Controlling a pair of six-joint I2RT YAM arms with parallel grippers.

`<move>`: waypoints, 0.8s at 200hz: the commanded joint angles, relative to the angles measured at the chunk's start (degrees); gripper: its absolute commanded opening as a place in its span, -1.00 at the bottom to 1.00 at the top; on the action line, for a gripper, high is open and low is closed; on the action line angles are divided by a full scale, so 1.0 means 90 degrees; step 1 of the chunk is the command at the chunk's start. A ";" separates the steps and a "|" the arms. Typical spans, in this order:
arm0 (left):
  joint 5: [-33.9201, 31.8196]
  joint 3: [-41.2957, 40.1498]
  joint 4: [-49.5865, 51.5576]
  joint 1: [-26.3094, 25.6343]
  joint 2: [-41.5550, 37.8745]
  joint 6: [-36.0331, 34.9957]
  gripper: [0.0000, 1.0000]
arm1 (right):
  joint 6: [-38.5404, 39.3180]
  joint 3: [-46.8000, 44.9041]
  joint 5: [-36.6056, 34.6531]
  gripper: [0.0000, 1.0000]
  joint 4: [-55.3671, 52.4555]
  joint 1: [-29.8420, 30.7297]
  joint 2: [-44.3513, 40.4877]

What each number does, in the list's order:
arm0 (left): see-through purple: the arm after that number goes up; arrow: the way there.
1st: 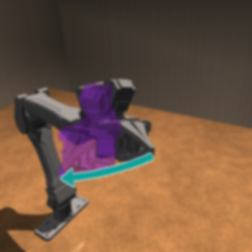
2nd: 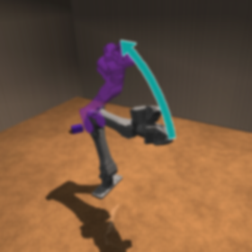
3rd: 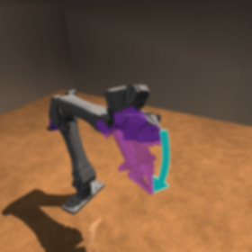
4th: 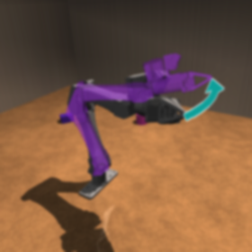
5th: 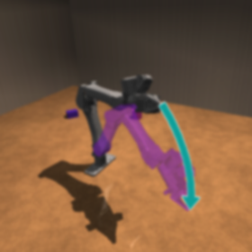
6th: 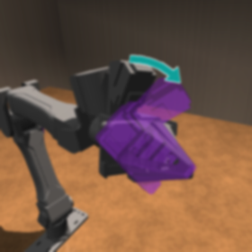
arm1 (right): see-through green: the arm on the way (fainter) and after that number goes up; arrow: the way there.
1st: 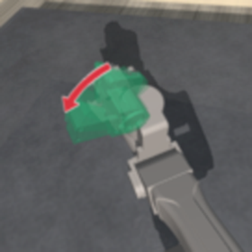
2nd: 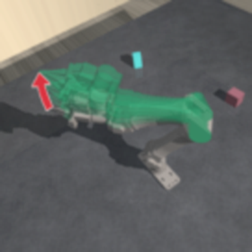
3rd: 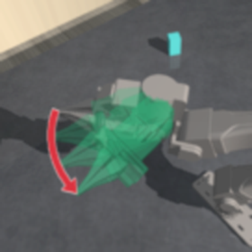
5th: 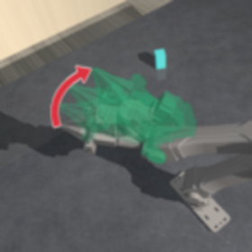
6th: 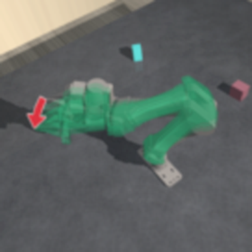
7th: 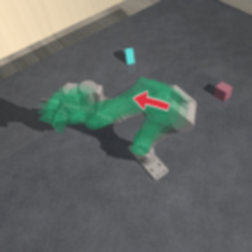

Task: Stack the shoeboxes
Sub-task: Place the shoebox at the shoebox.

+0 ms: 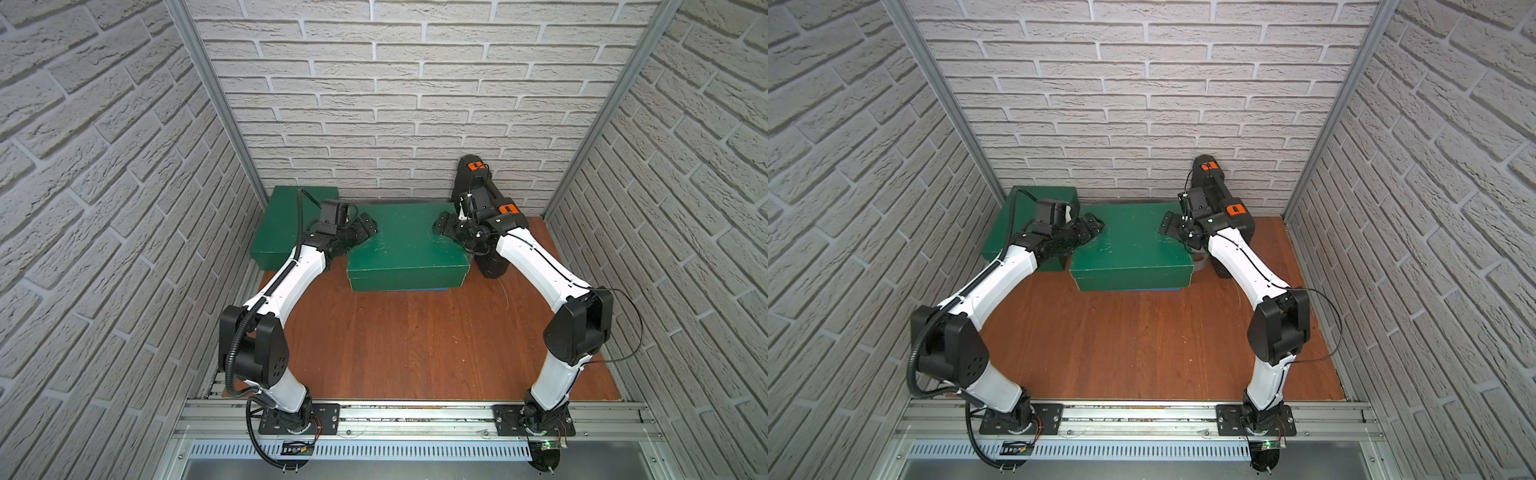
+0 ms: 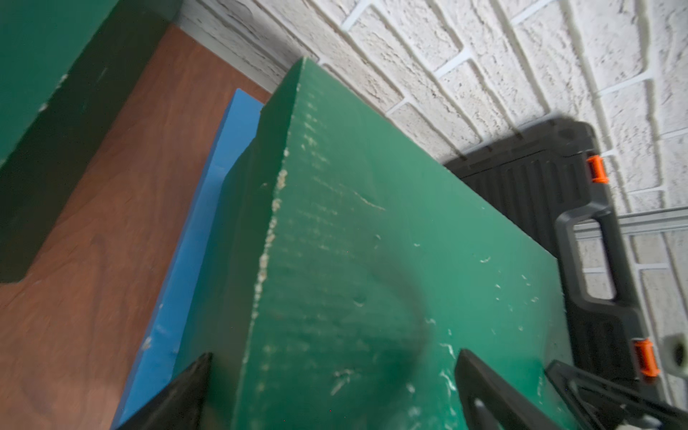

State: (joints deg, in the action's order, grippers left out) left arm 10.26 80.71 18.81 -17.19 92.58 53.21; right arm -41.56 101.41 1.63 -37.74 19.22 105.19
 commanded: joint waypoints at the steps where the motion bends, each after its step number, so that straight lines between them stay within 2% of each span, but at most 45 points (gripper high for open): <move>1: 0.1300 0.0348 -0.0996 -0.0181 0.0184 0.0165 0.96 | 0.0028 0.0131 0.1109 0.83 0.0452 0.0128 0.0233; 38: 0.1425 0.0471 -0.0979 -0.0167 0.0411 0.0132 0.96 | 0.0129 -0.0022 0.1128 0.85 0.0470 -0.0053 0.0219; 68: 0.1307 0.0422 -0.0893 -0.0090 0.0300 0.0000 0.96 | 0.0395 -0.0112 0.0968 1.00 0.0536 -0.0066 -0.0114; 91: 0.1142 0.0386 -0.0599 0.0226 0.0049 -0.0222 0.96 | 0.0619 -0.0232 0.0763 0.98 0.0705 -0.0080 -0.0495; 135: 0.1174 -0.0154 -0.0571 0.1026 -0.1120 -0.0328 0.96 | 0.0952 -0.0322 0.0240 0.98 0.0645 -0.0085 -0.1416; 160: 0.0939 -0.0733 -0.0677 0.1182 -0.2126 -0.0581 0.96 | 0.1051 -0.0768 -0.0167 0.98 0.0649 -0.0085 -0.2189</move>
State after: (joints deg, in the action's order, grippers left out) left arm 18.70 77.97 15.99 -7.44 82.17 50.96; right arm -34.28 97.58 4.08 -34.89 18.24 93.80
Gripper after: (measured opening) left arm 0.982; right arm 0.992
